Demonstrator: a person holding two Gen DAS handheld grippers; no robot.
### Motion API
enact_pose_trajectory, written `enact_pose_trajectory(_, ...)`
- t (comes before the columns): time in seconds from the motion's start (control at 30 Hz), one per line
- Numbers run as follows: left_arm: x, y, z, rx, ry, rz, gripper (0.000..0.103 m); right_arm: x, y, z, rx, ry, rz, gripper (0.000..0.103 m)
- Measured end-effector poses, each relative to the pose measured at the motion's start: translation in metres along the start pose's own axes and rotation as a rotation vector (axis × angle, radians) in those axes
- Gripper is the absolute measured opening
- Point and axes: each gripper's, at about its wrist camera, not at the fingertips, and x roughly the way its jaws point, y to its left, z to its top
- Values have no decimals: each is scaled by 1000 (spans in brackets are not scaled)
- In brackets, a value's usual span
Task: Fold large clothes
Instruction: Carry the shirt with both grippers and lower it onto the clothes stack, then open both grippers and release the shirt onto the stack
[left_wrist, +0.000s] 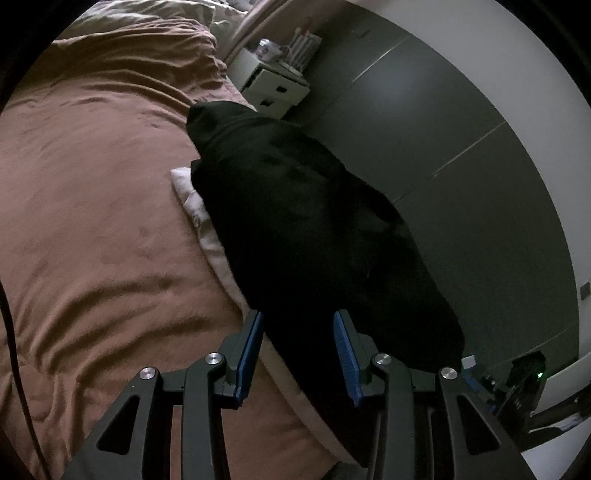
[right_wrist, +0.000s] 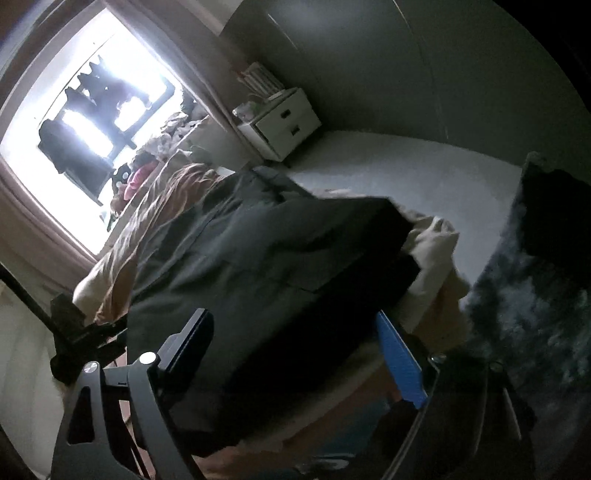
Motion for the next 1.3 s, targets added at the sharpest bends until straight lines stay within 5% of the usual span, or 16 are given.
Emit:
enact_pose_trajectory(0.1, 4, -3, 7, 5, -7, -14, 41, 7, -13, 0, 47, -20, 7, 87)
enact_pose_trajectory(0.17, 7, -4, 10, 7, -7, -21, 41, 7, -20, 4, 39, -50, -10, 72)
enact_pose_trajectory(0.2, 10, -5, 12, 9, -5, -25, 41, 11, -22, 7, 32, -44, -41, 50)
enact_pose_trajectory(0.23, 13, -5, 13, 11, -2, -25, 41, 11, -27, 9, 41, -45, -47, 42)
enact_pose_trajectory(0.33, 22, -4, 18, 10, -1, -37, 41, 6, -42, 18, 51, -72, -55, 26)
enact_pose_trajectory(0.47, 32, -5, 27, 10, -17, -44, 41, -6, -63, 34, 76, -111, -67, 21)
enact_pose_trajectory(0.8, 38, -19, 38, 55, -15, -12, 41, -29, -95, 53, 94, -171, -117, 21)
enact_pose_trajectory(1.03, 7, -21, 31, 75, -39, 10, 41, -58, -57, 22, 40, -170, -167, 23)
enact_pose_trajectory(1.07, 1, -23, 29, 80, -43, 19, 42, -62, -52, 20, 27, -171, -174, 26)
enact_pose_trajectory(1.2, -27, -31, 20, 118, -74, 62, 63, -54, -9, 10, -17, -197, -169, 82)
enact_pose_trajectory(1.3, -51, -39, 11, 153, -106, 69, 79, -62, 6, -5, -42, -214, -190, 82)
